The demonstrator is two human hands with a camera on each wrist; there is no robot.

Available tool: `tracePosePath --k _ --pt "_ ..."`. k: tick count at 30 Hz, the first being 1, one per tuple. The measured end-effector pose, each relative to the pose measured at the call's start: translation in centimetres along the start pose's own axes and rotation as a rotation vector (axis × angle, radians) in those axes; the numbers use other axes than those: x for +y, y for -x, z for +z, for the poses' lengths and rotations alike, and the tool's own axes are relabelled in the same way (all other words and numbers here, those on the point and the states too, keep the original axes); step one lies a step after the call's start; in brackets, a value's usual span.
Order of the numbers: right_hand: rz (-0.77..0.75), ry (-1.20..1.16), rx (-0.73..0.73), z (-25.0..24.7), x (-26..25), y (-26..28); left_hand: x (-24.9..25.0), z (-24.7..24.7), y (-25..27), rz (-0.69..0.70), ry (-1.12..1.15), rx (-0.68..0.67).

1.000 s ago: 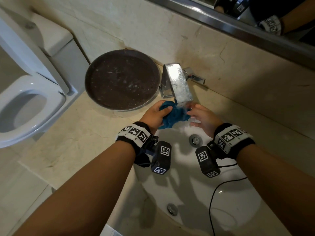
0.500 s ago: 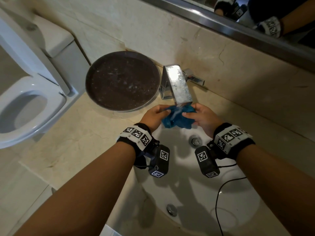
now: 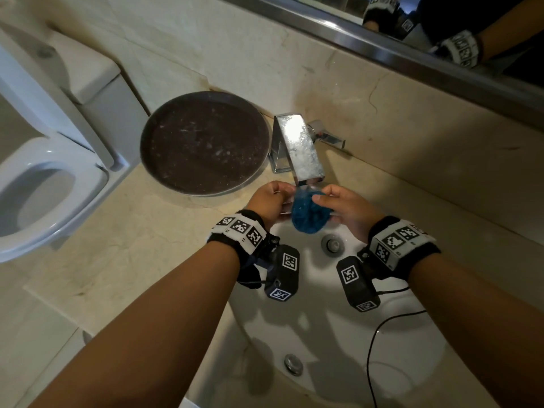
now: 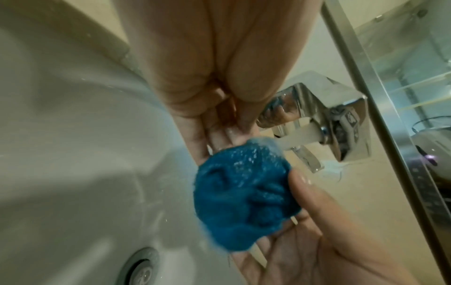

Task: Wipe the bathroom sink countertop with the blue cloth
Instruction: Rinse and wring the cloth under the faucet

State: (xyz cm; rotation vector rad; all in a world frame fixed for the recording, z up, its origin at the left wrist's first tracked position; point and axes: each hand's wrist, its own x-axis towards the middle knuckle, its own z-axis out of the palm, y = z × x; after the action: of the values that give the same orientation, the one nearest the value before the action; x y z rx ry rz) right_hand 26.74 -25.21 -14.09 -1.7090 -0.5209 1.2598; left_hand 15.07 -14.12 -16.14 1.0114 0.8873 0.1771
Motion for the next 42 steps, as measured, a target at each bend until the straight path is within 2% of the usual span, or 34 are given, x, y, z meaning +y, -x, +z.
tracePosePath --k 5,8,12,16,21,25,27,29,36,40,42 --pt "-0.058 -0.035 -0.009 0.1 0.0 -0.6 -0.2 -0.2 0.4 -0.064 -0.073 -0.18" --pt "-0.118 -0.056 0.044 0.6 -0.3 -1.1 -0.8 -0.6 0.3 -0.04 -0.153 -0.188" --pt "-0.125 -0.093 0.11 0.7 -0.3 -1.1 -0.3 -1.3 0.5 0.06 -0.216 -0.141" --pt "-0.136 -0.033 0.2 0.5 -0.3 -0.8 -0.1 -1.6 0.5 0.122 -0.212 -0.092" --pt "-0.023 0.047 0.132 0.6 -0.3 -0.6 -0.2 -1.4 0.1 0.126 -0.169 -0.053" --pt "0.025 0.003 -0.019 1.4 -0.4 -0.3 0.0 -0.8 0.3 0.078 -0.075 -0.102" --pt "0.006 -0.04 -0.002 2.1 -0.6 -0.4 -0.2 -0.9 0.5 0.068 -0.018 -0.13" --pt "-0.038 -0.019 0.084 2.6 -0.5 -0.7 -0.4 -1.3 0.7 0.083 -0.003 -0.112" --pt "-0.04 0.037 0.262 2.1 -0.9 -1.0 -0.5 -4.0 0.1 0.236 -0.222 0.087" --pt "-0.008 -0.02 0.204 2.0 -1.5 -0.6 -0.8 -4.6 0.0 0.22 -0.278 0.055" --pt "0.025 -0.13 0.154 2.6 -1.8 -0.5 -0.7 -4.3 0.3 0.211 -0.281 0.037"
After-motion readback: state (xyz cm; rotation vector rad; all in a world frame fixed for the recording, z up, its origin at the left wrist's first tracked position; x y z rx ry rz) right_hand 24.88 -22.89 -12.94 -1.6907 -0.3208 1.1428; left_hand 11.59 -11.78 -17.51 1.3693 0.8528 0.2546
